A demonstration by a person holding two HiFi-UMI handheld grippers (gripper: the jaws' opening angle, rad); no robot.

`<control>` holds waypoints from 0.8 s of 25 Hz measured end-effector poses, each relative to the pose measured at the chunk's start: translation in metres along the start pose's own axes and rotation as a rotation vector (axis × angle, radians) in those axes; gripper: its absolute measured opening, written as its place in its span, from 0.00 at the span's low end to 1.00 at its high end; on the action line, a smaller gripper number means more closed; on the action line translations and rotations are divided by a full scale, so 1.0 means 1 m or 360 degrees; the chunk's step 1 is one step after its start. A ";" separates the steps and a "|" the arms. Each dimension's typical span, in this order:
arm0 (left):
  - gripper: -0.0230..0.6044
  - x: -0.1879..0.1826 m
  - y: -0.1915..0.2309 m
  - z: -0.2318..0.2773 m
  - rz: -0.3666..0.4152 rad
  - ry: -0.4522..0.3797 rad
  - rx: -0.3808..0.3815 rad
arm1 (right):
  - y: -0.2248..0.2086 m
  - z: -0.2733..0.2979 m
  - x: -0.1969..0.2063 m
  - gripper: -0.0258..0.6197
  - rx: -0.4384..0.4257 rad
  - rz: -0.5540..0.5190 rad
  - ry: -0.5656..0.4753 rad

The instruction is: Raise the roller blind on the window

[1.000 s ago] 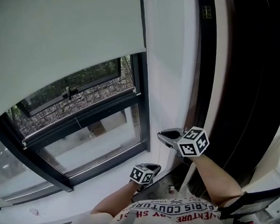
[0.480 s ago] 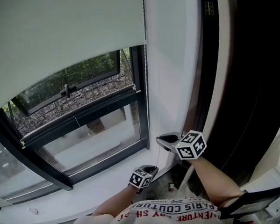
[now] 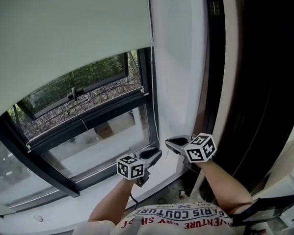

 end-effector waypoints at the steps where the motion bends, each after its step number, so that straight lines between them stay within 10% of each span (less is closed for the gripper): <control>1: 0.19 -0.021 -0.004 -0.002 0.0005 -0.0055 0.0026 | 0.001 -0.001 0.000 0.05 -0.0004 -0.0002 0.0001; 6: 0.19 -0.119 -0.036 -0.002 -0.0042 -0.0183 0.0244 | 0.010 -0.004 0.001 0.05 -0.0025 -0.0008 0.0016; 11: 0.19 -0.192 -0.065 0.010 0.0176 -0.0180 0.0284 | 0.015 -0.006 -0.001 0.05 -0.0026 -0.0017 0.0002; 20: 0.18 -0.224 -0.080 0.025 0.0289 -0.0127 0.0259 | 0.020 -0.009 0.001 0.05 -0.0017 -0.0003 -0.0027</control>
Point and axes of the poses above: the fingertips, and each gripper's own axes: z forward along the fingers, y to its left, x out of its underside, the point moved 4 cm from there along -z, backward along the fingers
